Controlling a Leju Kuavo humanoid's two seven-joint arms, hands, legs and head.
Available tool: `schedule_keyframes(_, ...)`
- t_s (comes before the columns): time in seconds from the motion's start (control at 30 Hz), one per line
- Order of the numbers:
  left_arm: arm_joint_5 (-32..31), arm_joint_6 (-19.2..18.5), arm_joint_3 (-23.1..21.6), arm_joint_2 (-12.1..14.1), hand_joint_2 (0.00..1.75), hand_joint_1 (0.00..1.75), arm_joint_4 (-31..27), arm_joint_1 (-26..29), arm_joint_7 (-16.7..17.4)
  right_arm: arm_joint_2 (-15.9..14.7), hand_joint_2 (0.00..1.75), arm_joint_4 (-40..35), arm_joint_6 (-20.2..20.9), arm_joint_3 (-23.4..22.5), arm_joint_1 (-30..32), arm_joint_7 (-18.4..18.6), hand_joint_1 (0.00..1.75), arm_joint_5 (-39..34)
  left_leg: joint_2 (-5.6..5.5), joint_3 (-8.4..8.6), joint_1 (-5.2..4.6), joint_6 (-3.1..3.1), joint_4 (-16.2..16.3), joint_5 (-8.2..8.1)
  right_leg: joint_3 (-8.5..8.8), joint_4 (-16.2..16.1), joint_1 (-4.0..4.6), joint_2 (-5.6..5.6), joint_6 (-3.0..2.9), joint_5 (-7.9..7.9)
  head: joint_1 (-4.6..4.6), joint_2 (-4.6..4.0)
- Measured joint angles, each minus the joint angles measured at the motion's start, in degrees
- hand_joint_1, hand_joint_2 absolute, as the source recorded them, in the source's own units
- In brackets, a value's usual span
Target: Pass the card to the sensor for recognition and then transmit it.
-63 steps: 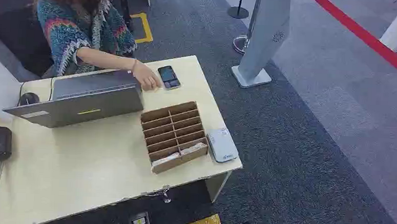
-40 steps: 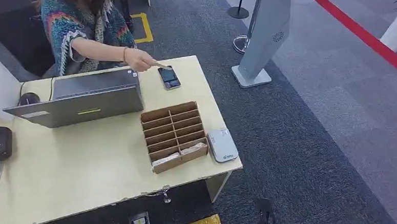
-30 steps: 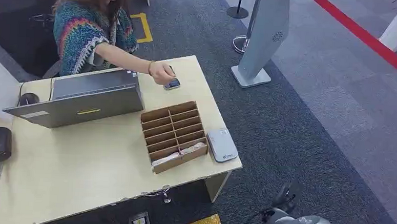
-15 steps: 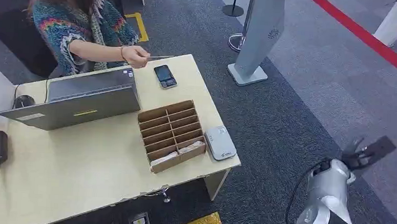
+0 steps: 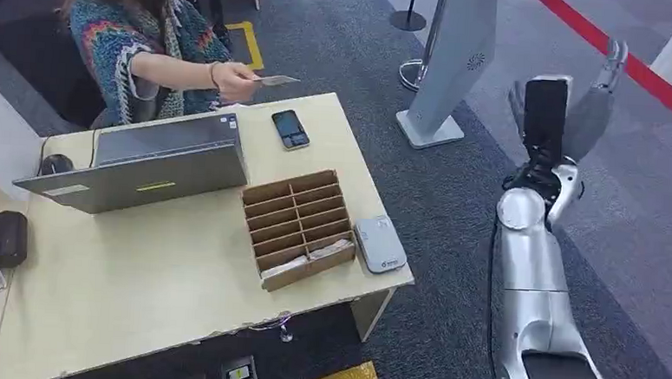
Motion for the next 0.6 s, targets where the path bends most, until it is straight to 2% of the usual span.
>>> schedule_keyframes(0.1,-0.7,0.0,0.0,0.0,0.00,0.00,0.0,0.1,-0.2,-2.6,1.75,-3.1,0.4,6.1,-2.7,4.7,0.00,5.6,-0.01,-0.01,-0.01,0.00,0.0,0.00,0.00,0.0,-0.01,-0.01,0.00,0.00,0.04,0.00)
schedule_keyframes(0.13,-1.0,-0.1,0.0,0.0,0.00,0.00,0.0,0.1,-0.2,-3.8,1.75,-4.0,1.8,9.0,-4.0,6.3,0.00,7.3,-0.01,-0.02,-0.01,0.00,0.0,0.01,0.00,0.0,-0.02,-0.02,0.00,0.00,0.02,0.00)
schedule_keyframes(0.2,-1.6,-0.2,0.0,0.0,0.00,0.00,0.0,0.1,0.0,-5.8,1.75,-5.1,6.5,13.5,-6.7,9.3,0.00,9.8,-0.01,-0.02,-0.01,0.00,0.0,0.01,0.00,0.0,-0.02,0.00,0.01,0.01,0.02,0.00)
schedule_keyframes(0.27,-2.2,-0.7,0.0,0.0,0.00,0.00,0.0,-0.1,0.5,-7.3,1.75,-5.2,12.8,18.2,-9.6,11.6,0.00,10.9,-0.01,-0.02,-0.01,0.02,0.0,0.04,0.00,0.0,-0.02,-0.01,0.01,0.01,0.02,0.00)
schedule_keyframes(0.37,-2.7,-1.2,-0.1,0.0,0.00,0.00,-0.3,-0.4,1.3,-8.5,1.75,-4.9,20.8,26.0,-13.8,13.2,0.00,10.4,-0.05,-0.06,0.00,-0.02,0.0,0.07,-0.02,0.0,0.00,-0.06,0.01,0.01,0.02,0.00)
schedule_keyframes(0.43,-2.8,-1.4,-0.2,0.0,0.00,0.00,-0.5,-0.7,1.7,-8.8,1.75,-3.6,24.5,30.7,-16.3,13.6,0.00,9.0,-0.07,-0.06,0.03,-0.02,0.0,0.07,-0.03,0.0,0.04,-0.09,0.01,0.01,0.00,0.00)
schedule_keyframes(0.6,-2.8,-2.0,-0.7,0.0,0.00,0.00,-0.8,-1.1,1.9,-8.8,1.75,1.8,29.1,40.9,-21.5,13.3,0.00,5.8,-0.24,-0.21,0.09,-0.06,0.0,0.09,-0.17,0.0,0.10,-0.15,0.00,0.01,0.00,0.00)
